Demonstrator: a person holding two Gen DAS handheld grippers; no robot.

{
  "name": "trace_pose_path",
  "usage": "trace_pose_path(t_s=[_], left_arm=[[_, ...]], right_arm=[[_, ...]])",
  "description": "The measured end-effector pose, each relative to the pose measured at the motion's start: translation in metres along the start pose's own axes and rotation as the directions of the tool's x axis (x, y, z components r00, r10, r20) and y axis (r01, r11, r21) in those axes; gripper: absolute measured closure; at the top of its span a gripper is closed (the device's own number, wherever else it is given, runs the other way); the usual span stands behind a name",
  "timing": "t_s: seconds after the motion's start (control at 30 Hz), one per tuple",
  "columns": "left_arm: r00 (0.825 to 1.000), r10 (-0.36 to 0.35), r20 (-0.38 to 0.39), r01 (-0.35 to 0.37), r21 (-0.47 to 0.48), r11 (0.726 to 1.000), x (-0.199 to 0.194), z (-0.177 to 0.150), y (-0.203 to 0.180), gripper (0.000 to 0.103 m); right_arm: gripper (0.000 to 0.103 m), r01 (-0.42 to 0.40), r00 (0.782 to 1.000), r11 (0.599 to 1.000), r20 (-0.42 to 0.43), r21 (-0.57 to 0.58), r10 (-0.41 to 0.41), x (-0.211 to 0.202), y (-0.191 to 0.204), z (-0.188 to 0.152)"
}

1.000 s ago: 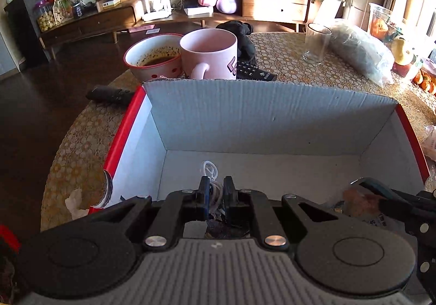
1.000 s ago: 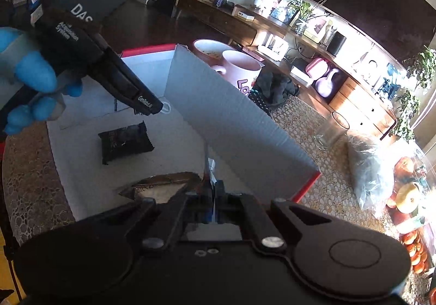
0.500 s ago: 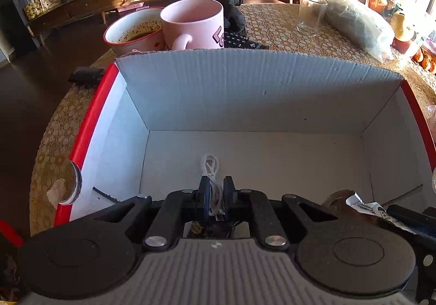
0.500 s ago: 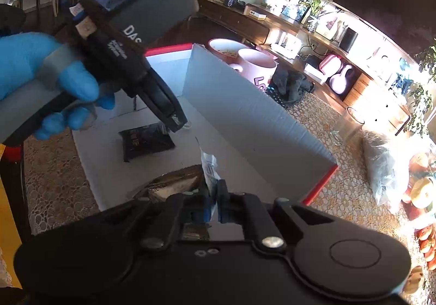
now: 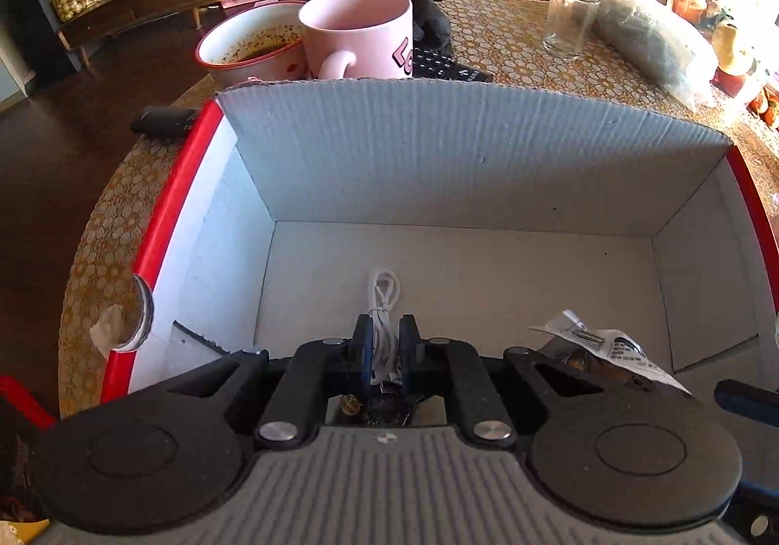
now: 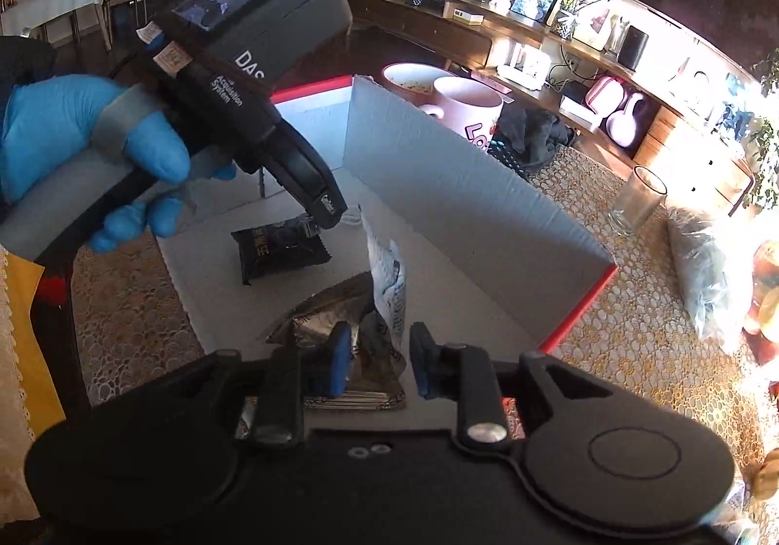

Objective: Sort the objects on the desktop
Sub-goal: 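Open the left tool to release the cable while the right tool releases the pouch in the box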

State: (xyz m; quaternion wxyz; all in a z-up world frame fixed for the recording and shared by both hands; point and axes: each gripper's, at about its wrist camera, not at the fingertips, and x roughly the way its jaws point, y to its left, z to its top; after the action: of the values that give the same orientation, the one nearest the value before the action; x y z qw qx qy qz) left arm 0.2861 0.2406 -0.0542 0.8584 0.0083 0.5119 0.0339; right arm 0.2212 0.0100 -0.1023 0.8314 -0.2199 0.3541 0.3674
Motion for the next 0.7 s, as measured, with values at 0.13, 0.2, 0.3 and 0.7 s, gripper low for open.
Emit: trace_pose_path(t_s=[0.13, 0.2, 0.3, 0.7], left_arm=[[1.000, 0.003, 0.011, -0.003, -0.004, 1.000, -0.006, 0.000, -0.001, 0.090], [1.000, 0.009, 0.019, -0.008, -0.011, 1.000, -0.010, 0.000, 0.000, 0.081], [0.999, 0.009, 0.042, -0.008, -0.030, 1.000, -0.018, 0.000, 0.002, 0.036], [0.995, 0.005, 0.096, 0.000, -0.051, 0.999, -0.051, -0.010, -0.004, 0.031]], right_arm=[[0.067, -0.009, 1.000, 1.000, 0.009, 0.014, 0.009, -0.006, -0.002, -0.001], [0.064, -0.017, 1.000, 0.999, 0.017, 0.028, 0.016, -0.010, -0.004, -0.002], [0.058, -0.031, 0.999, 0.998, 0.036, 0.047, 0.029, -0.018, -0.007, -0.004], [0.045, -0.049, 0.995, 0.993, 0.090, 0.109, 0.039, -0.050, -0.019, -0.014]])
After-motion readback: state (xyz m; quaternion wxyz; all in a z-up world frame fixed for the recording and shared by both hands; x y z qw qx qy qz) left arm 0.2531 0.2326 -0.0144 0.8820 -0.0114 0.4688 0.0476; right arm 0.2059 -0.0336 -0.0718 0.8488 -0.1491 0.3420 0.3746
